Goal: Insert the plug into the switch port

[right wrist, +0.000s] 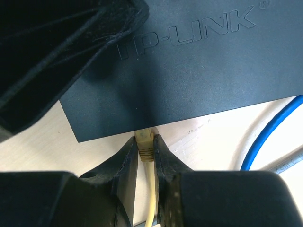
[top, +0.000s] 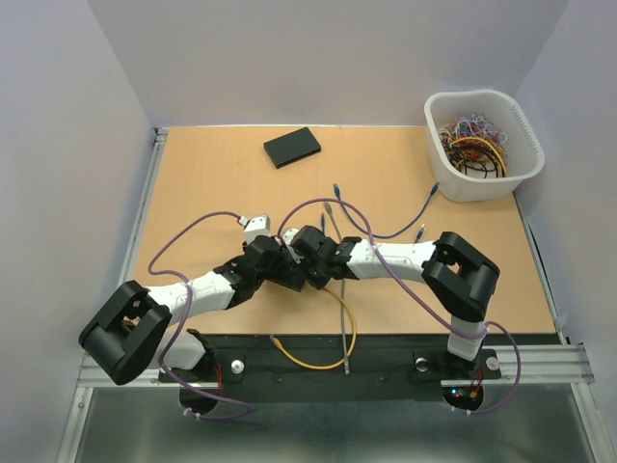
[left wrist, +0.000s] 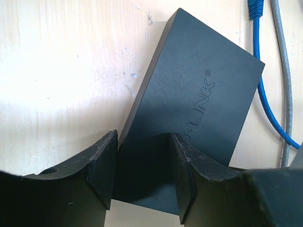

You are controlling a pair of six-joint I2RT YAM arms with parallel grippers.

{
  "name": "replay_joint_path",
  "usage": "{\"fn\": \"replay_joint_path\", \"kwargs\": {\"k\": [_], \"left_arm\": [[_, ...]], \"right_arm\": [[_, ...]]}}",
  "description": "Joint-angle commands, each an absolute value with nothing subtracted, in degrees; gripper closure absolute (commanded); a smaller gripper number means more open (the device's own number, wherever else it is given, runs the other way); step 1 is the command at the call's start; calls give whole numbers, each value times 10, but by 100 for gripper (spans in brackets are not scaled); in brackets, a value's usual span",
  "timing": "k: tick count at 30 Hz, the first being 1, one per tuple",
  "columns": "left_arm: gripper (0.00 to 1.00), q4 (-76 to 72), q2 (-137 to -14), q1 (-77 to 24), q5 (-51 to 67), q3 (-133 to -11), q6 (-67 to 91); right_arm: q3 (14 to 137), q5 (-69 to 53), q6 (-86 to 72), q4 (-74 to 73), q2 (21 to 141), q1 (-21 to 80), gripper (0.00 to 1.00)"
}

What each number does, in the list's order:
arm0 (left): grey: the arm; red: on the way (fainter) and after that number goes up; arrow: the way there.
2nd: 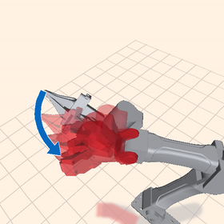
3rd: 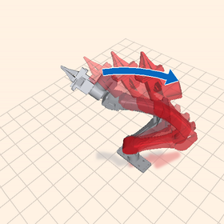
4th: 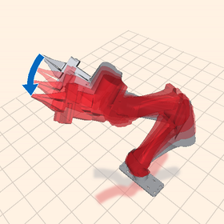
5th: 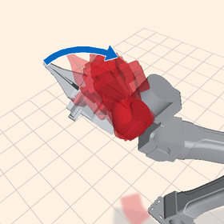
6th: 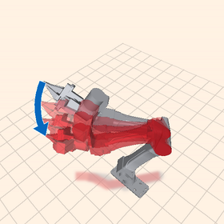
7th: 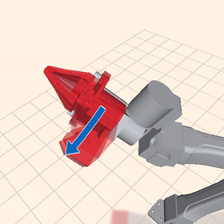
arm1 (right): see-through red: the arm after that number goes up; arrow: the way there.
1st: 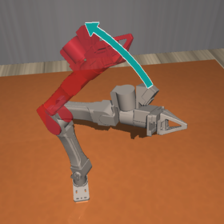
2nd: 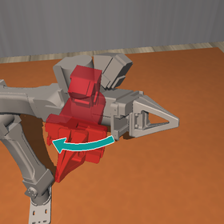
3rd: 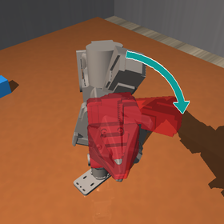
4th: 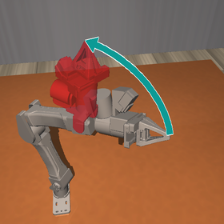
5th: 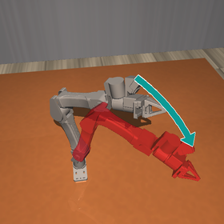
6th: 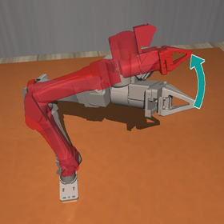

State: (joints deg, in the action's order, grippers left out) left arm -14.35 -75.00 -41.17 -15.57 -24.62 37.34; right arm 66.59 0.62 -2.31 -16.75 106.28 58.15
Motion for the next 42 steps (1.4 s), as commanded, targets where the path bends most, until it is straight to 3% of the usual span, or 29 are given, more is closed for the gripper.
{"fn": "replay_joint_path", "kwargs": {"k": [1,8,14,23,28,32,42], "left_arm": [[47,-144,-817,-529,170,-249,475],[47,-158,-822,-553,171,-251,500],[46,-58,-784,-544,112,-293,469],[43,16,-744,-446,91,-321,398],[42,55,-734,-393,80,-346,357],[41,75,-743,-353,69,-374,331],[40,123,-792,-308,53,-479,284]], "right_arm": [[752,-107,-75,431,1090,602,100],[764,-105,-83,440,1100,602,100],[676,-78,-82,432,1048,602,98],[542,17,-87,400,951,602,66],[509,48,-85,380,912,602,57],[479,62,-84,358,868,602,44],[432,177,-107,262,780,602,39]]}}
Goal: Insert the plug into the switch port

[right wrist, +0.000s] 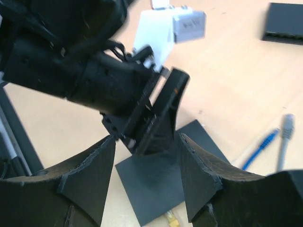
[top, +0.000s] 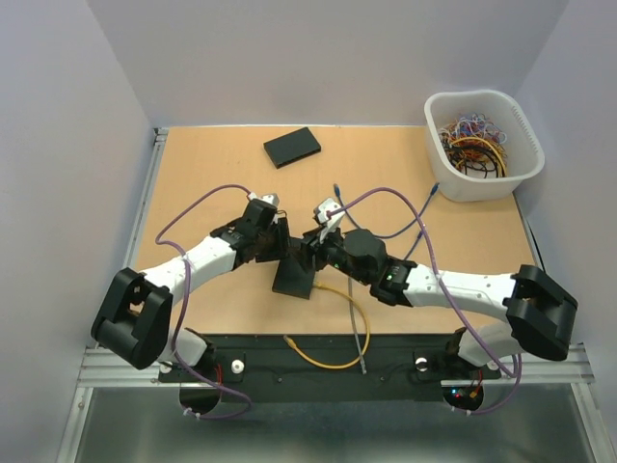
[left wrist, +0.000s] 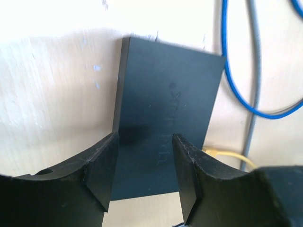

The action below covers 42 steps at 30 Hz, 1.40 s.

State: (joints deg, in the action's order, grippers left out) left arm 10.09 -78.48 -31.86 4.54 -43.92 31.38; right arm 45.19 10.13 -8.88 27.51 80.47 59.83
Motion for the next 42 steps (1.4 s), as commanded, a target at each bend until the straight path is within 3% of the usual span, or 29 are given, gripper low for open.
{"fn": "replay_joint_path", "kwargs": {"k": [1,6,17,42], "left_arm": [[40,127,-796,-302,52,-488,278],[40,134,-804,-287,48,-511,260],[41,119,-865,-275,76,-529,244],[42,105,-937,-275,108,-574,243]], "right_arm": [[425,191,-114,242,768,602,39],[411,278,-151,183,748,597,42],[397,198,-279,170,809,587,57],[470,87,-343,236,983,587,61]]}}
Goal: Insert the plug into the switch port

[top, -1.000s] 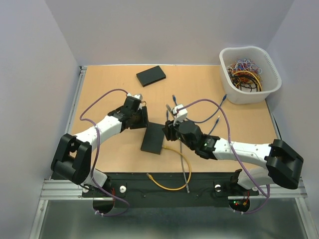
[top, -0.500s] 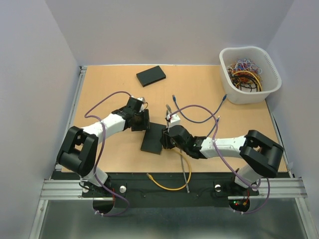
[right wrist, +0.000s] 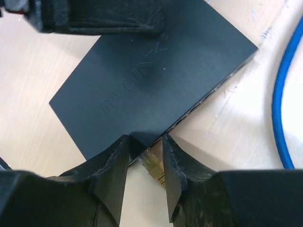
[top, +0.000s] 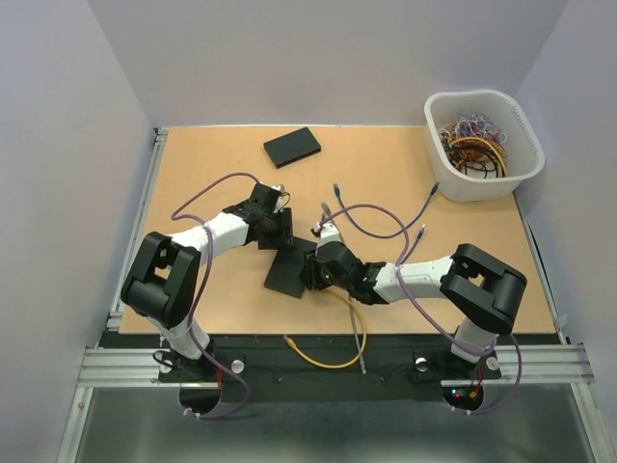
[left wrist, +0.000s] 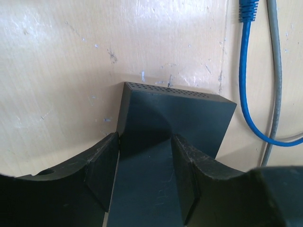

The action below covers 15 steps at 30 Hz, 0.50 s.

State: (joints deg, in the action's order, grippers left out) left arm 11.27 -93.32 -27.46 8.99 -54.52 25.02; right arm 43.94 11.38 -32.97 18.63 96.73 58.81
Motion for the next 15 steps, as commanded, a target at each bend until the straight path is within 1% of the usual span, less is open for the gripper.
{"fn": "replay_joint_path", "kwargs": {"k": [1,10,15], "left_arm": [[43,105,-941,-275,108,-577,242],[43,117,-948,-276,96,-583,236],[44,163,-904,-255,23,-613,222]], "right_arm": [[478,79,-344,241,991,587,61],[520,54,-328,254,1020,587,62],[512,51,-300,247,997,587,61]]}}
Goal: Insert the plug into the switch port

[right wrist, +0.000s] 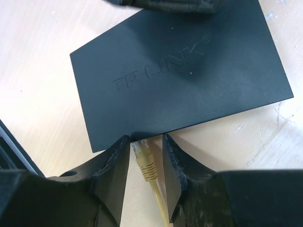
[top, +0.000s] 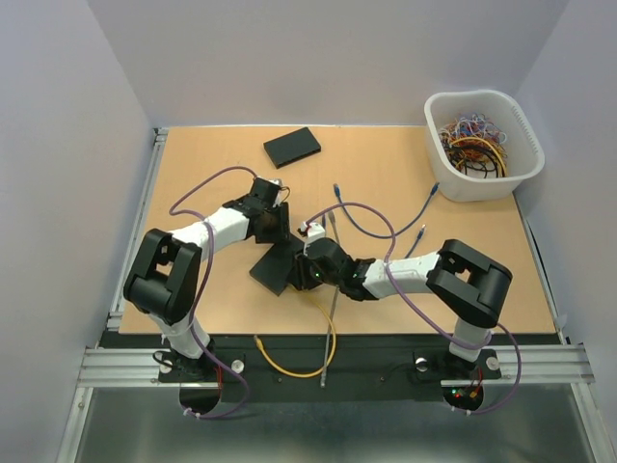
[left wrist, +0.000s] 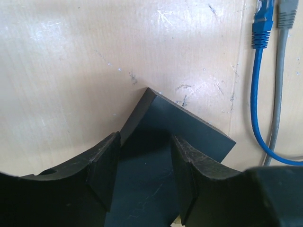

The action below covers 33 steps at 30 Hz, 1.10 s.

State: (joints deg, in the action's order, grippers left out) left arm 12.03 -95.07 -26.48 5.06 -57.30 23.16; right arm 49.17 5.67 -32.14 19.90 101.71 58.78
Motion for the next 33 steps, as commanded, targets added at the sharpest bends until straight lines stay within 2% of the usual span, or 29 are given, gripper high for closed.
{"fn": "replay_joint_path", "kwargs": {"k": [1,8,12,16,21,24,30,33], "left_arm": [[43,181,-884,-243,16,-629,211],[43,246,-837,-193,-39,-683,174],[43,248,-805,-174,-52,-679,147],[43,222,-779,-158,-76,-657,151],[43,177,-764,-147,-68,-594,158],[43,170,-767,-140,-73,-585,157],[43,167,-758,-141,-83,-579,158],[43,163,-752,-140,-71,-572,159]], "right_arm": [[505,54,-297,238,984,587,60],[499,131,-241,150,898,587,53],[510,190,-197,108,847,578,48],[538,211,-179,76,838,541,48],[588,167,-182,36,885,466,51],[627,153,-171,18,937,450,53],[701,112,-182,3,1039,414,64],[728,96,-188,3,1076,407,64]]}}
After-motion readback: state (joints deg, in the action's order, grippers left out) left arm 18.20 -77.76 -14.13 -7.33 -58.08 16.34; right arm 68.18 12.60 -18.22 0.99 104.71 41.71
